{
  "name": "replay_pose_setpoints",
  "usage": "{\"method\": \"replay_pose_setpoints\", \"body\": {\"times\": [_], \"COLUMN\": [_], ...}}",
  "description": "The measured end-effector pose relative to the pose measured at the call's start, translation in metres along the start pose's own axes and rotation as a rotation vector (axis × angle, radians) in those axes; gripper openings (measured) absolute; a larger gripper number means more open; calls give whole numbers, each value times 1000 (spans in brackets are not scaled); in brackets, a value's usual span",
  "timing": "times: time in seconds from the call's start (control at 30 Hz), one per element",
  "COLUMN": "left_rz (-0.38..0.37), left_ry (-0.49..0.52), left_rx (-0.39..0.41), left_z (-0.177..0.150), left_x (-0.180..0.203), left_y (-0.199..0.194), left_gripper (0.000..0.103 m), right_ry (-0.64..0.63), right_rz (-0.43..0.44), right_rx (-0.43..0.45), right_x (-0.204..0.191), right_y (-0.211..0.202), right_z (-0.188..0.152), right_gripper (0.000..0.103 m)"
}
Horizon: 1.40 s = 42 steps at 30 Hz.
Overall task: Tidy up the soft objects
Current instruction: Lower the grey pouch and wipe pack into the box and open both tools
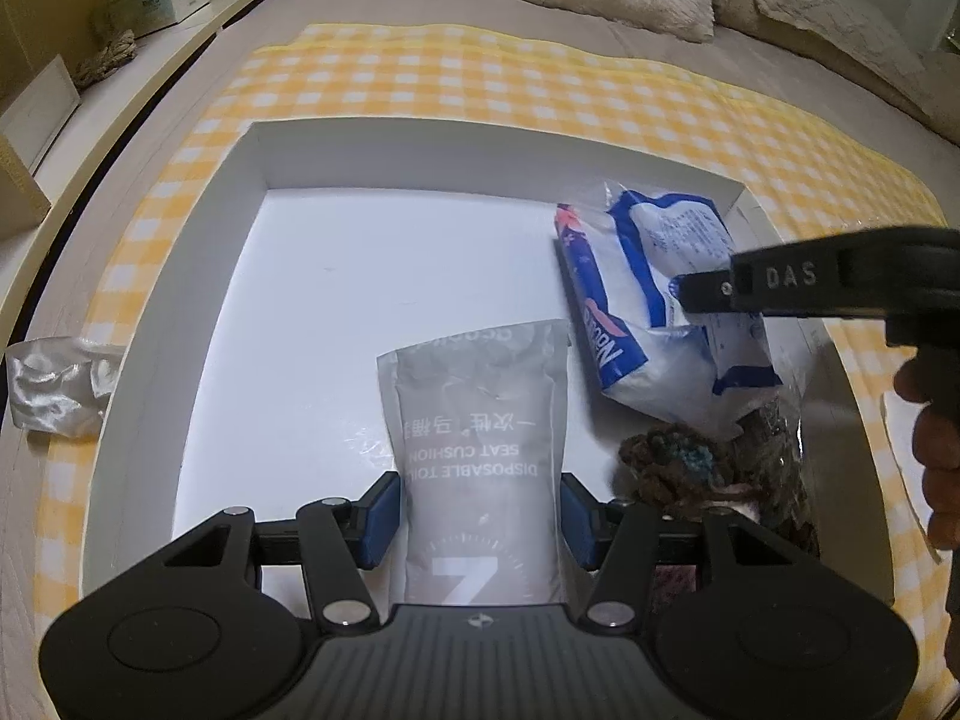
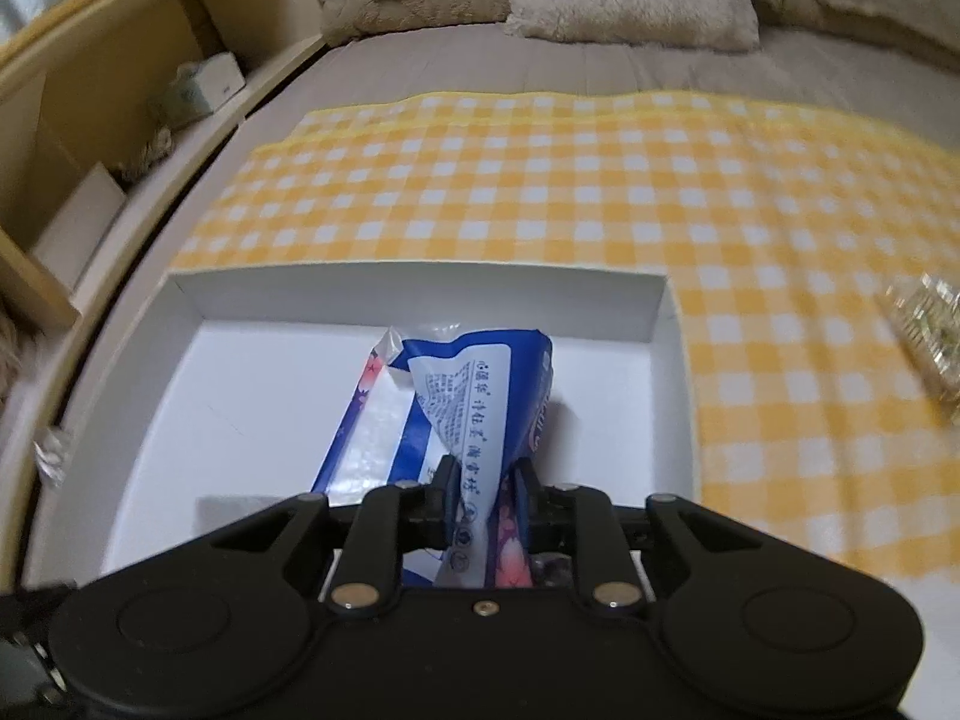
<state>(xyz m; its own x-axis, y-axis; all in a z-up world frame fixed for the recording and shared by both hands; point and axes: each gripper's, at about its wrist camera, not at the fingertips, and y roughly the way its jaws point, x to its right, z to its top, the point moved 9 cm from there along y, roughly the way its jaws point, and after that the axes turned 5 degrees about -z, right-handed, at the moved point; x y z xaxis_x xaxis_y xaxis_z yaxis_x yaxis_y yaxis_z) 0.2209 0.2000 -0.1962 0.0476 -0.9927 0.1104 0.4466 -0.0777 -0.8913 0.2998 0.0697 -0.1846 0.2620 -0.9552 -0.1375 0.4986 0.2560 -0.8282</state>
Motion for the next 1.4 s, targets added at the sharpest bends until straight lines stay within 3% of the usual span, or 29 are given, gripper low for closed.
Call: {"method": "replay_pose_setpoints", "body": {"times": [0.13,0.27,0.53,0.9,1.4], "left_rz": [11,1,14,7,18], "left_ry": [-7,26,72,35,-10], "left_rx": [11,1,28,100,240], "left_z": [3,1,4,6,8], "left_x": [0,3,10,9,11], "left_y": [-1,0,-7,-47,-108], "left_gripper": [56,60,84,95,103], "right_ry": [11,2,-12,-71,-129], "right_rz": [-1,25,64,83,91], "right_rx": [-9,-23,-2,72,236], "right_x": [5,10,20,28,50], "right_y": [-3,-11,-38,-76,-145], "right_z": [1,0,1,2,2], "right_gripper": [21,34,52,80,98]}}
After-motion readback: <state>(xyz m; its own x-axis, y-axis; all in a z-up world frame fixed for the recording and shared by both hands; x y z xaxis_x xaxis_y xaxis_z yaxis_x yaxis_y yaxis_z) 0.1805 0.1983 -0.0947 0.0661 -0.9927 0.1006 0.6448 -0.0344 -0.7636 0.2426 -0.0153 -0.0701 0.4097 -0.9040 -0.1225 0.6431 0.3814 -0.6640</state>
